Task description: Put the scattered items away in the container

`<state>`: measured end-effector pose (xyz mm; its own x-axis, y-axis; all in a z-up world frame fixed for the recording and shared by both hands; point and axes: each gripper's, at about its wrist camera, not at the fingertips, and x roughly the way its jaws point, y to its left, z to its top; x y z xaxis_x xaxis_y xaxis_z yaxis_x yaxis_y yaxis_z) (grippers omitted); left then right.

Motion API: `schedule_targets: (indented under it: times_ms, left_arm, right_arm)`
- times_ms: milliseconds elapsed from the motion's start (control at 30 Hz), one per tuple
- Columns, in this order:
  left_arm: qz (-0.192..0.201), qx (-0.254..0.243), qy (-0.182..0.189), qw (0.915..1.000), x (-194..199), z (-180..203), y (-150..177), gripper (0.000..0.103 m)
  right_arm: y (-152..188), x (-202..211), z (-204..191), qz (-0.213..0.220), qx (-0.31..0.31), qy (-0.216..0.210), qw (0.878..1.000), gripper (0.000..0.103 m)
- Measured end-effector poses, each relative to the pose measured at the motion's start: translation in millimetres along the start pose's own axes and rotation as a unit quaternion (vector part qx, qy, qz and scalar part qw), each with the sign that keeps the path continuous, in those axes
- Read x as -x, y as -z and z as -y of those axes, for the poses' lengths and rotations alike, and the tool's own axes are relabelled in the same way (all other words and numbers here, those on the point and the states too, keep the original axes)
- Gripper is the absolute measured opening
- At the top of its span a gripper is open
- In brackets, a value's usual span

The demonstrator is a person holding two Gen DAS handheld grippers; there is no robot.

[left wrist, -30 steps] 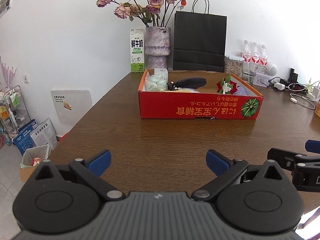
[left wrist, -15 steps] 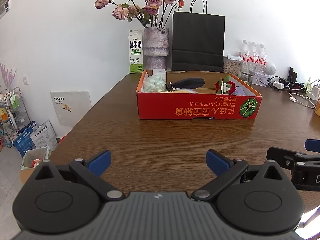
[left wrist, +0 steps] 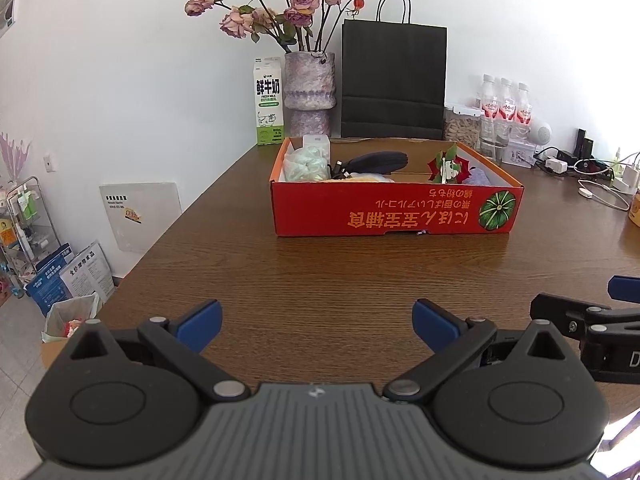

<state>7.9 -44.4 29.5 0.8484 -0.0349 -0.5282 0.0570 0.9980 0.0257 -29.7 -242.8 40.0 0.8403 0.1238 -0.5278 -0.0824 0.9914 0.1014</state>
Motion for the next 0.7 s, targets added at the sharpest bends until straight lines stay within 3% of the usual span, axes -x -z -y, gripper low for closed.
schedule_targets:
  times_ms: [700]
  left_arm:
    - [-0.011,-0.002,0.003,0.9999,-9.9,-1.2,-2.8,0.103]
  right_arm:
    - [1.9,-4.4,1.1,-0.006,0.000,0.004,1.000,0.103]
